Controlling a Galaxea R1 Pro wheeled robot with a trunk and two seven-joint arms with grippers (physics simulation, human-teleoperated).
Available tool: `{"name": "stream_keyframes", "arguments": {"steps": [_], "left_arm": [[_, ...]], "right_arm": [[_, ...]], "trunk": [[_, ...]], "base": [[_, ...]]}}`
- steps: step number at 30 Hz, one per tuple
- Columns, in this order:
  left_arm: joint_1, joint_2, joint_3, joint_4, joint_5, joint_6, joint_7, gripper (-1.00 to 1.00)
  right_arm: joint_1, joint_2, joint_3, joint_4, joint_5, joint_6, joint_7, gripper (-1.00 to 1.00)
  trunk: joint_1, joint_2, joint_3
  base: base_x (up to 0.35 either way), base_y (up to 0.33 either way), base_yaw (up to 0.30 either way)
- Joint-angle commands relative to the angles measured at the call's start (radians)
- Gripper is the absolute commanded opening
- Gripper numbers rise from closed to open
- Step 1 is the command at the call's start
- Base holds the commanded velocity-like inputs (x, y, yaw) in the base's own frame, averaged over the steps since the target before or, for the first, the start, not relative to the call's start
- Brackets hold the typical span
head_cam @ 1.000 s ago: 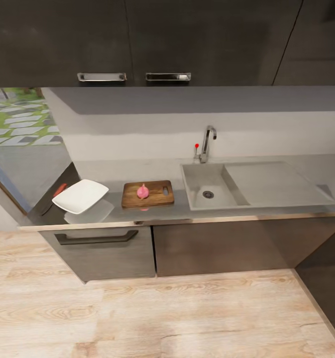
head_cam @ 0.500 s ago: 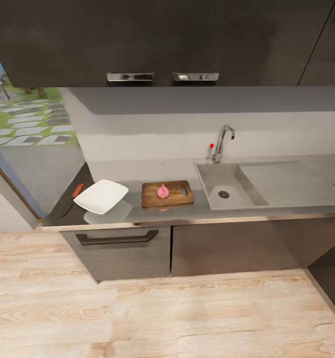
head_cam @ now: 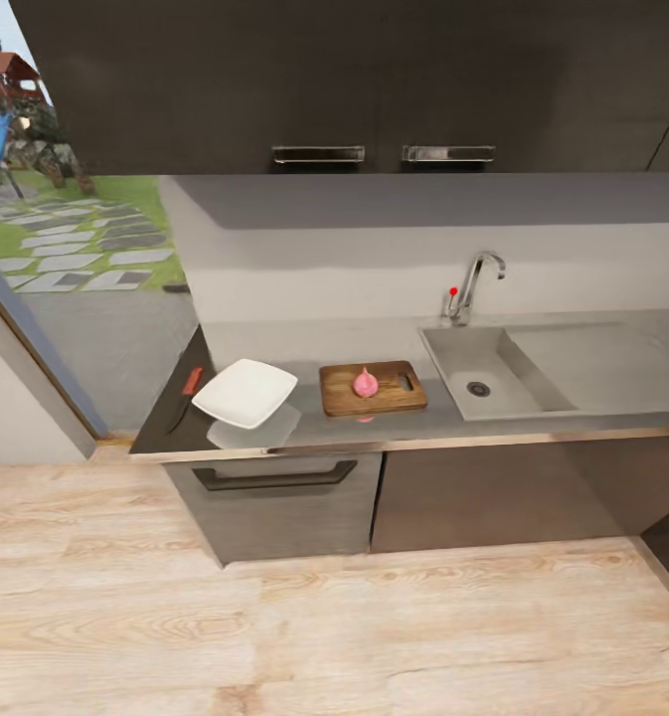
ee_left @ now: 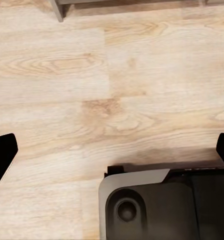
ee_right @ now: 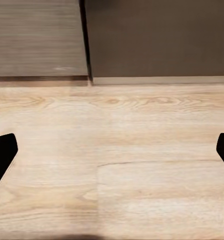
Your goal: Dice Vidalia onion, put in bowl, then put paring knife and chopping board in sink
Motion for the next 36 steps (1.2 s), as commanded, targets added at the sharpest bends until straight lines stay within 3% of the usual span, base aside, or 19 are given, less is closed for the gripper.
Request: {"name": "stream_keyframes", "arguments": {"steps": [1,36], "left_arm": [[0.0,0.001,-0.003,0.0,0.01,-0.002,-0.002,1.0],[0.0,0.001,-0.003,0.0,0.009,-0.002,-0.002,1.0]], "right_arm": [[0.0,0.0,-0.002,0.0,0.011,-0.002,-0.009,1.0],[0.0,0.0,-0.002,0.0,0.011,-0.002,-0.009,1.0]], "trunk": [[0.001,-0.002,-0.002],[0.001,-0.002,-0.002]], "base": [[0.0,0.316,0.0],[0.0,0.316,0.0]]}}
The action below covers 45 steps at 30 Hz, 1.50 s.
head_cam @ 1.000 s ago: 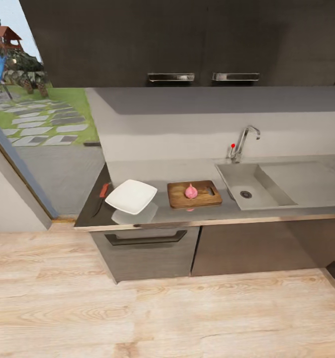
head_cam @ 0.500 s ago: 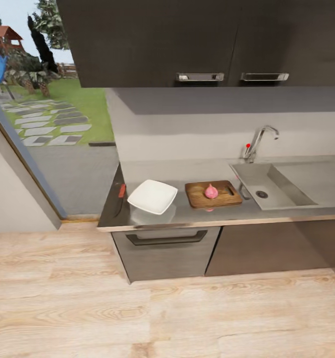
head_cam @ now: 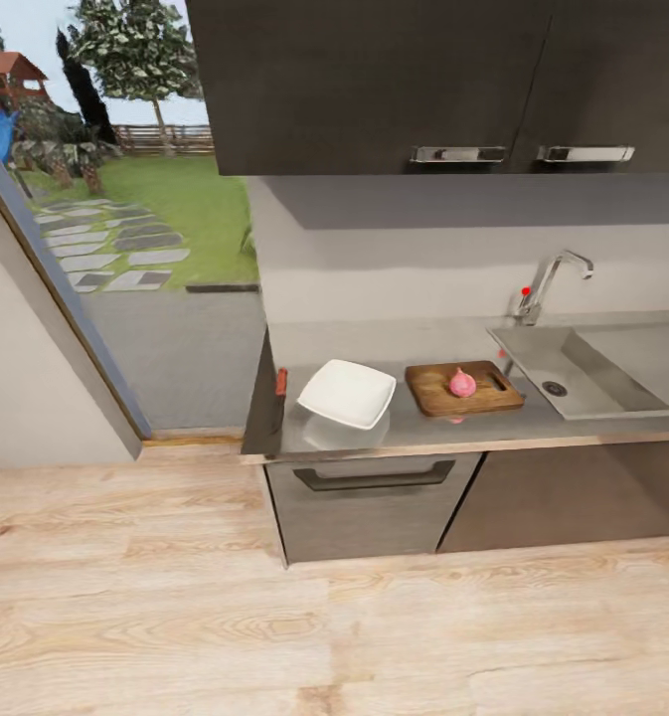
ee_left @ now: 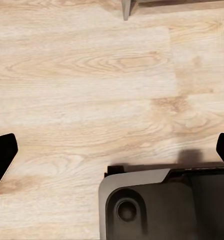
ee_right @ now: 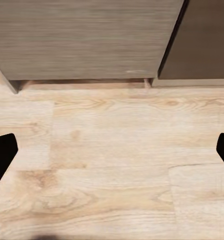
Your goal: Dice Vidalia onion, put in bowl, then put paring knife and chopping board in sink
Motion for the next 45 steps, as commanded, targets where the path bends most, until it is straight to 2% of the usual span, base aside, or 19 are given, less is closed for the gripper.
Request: {"name": "stream_keyframes", "arguments": {"steps": [1,23,45], "left_arm": [[0.0,0.001,-0.003,0.0,0.01,-0.002,-0.002,1.0],[0.0,0.001,-0.003,0.001,0.01,-0.002,-0.002,1.0],[0.0,0.001,-0.003,0.001,0.01,-0.002,-0.002,1.0]], "right_arm": [[0.0,0.0,-0.002,0.0,0.011,-0.002,-0.009,1.0],[0.0,0.0,-0.002,0.001,0.011,0.0,-0.009,1.0],[0.0,0.0,-0.002,0.001,0.011,0.0,-0.009,1.0]], "trunk": [[0.001,-0.002,-0.002],[0.001,-0.002,-0.002],[0.001,-0.002,0.009]], "base": [[0.0,0.316,0.0],[0.0,0.316,-0.007],[0.0,0.316,-0.117]]}}
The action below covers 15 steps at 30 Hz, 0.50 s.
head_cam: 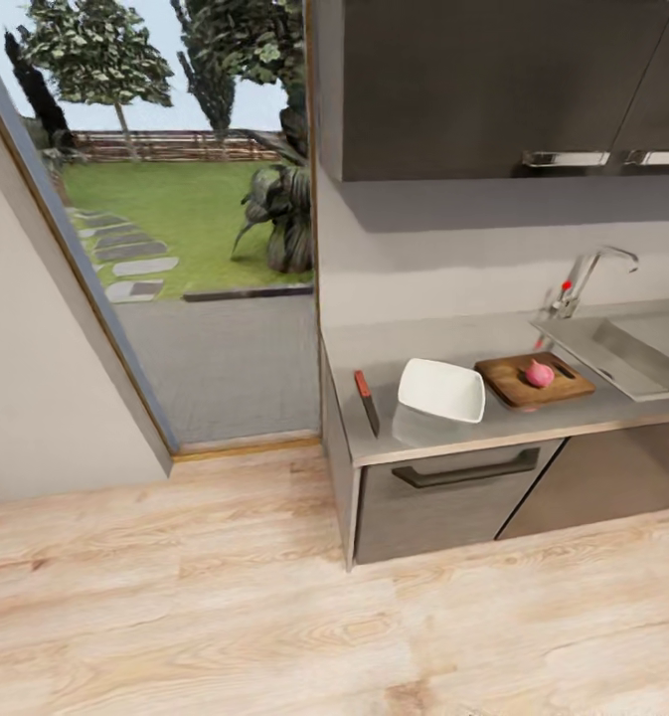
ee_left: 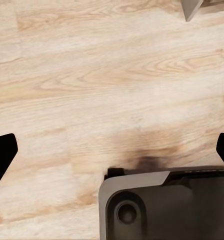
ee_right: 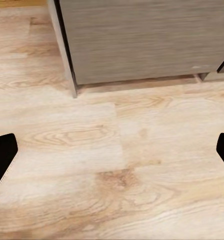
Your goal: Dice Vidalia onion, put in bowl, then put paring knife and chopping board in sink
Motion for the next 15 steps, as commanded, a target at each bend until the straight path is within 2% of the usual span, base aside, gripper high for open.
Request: {"name": "stream_keyframes", "arguments": {"steps": [1,15], "left_arm": [[0.0,0.001,-0.003,0.0,0.01,-0.002,-0.002,1.0],[0.0,0.001,-0.003,0.0,0.01,-0.002,-0.002,1.0]], "right_arm": [[-0.001,0.0,-0.002,0.0,0.011,-0.002,-0.009,1.0],[-0.001,0.0,-0.002,0.0,0.011,-0.002,-0.009,1.0]], "trunk": [[0.001,-0.002,-0.001],[0.001,-0.002,0.011]], "base": [[0.0,0.316,-0.157],[0.0,0.316,-0.178]]}}
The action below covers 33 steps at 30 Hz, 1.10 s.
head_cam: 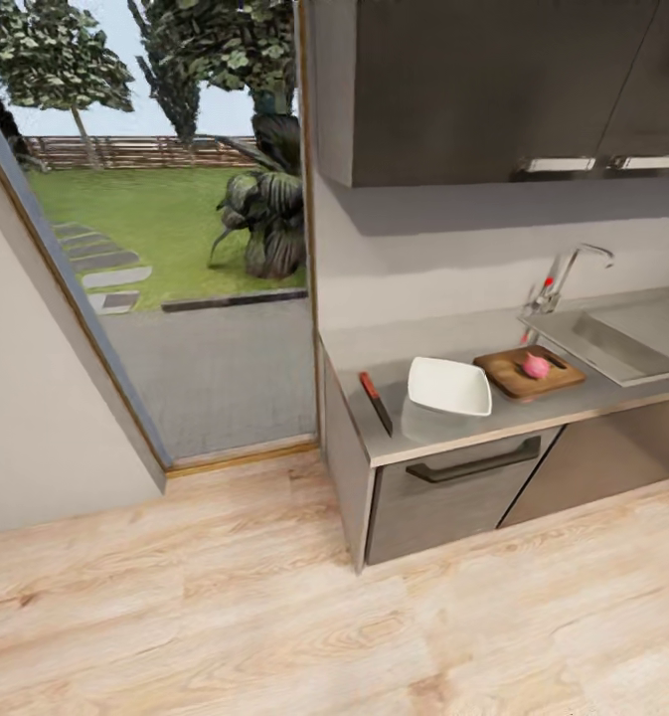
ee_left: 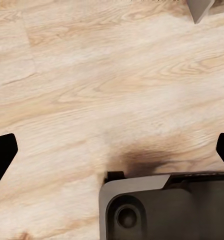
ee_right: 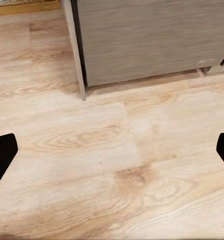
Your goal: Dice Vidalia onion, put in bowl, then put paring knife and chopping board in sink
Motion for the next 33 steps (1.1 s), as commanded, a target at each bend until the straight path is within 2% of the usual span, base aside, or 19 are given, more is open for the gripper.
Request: {"name": "stream_keyframes", "arguments": {"steps": [1,8,33], "left_arm": [[0.0,0.001,-0.003,0.0,0.01,-0.002,-0.002,1.0],[0.0,0.001,-0.003,0.0,0.01,-0.002,-0.002,1.0],[0.0,0.001,-0.004,0.0,0.01,-0.002,-0.002,1.0]], "right_arm": [[-0.001,0.0,-0.002,0.001,0.011,-0.002,-0.009,1.0],[-0.001,0.0,-0.002,0.0,0.011,-0.002,-0.009,1.0],[-0.001,0.0,-0.001,0.0,0.011,-0.003,-0.009,1.0]], "trunk": [[0.001,-0.002,-0.001],[0.001,-0.002,0.006],[0.001,-0.002,0.033]], "base": [[0.006,0.316,-0.186],[0.102,0.307,-0.187],[0.217,0.271,-0.209]]}}
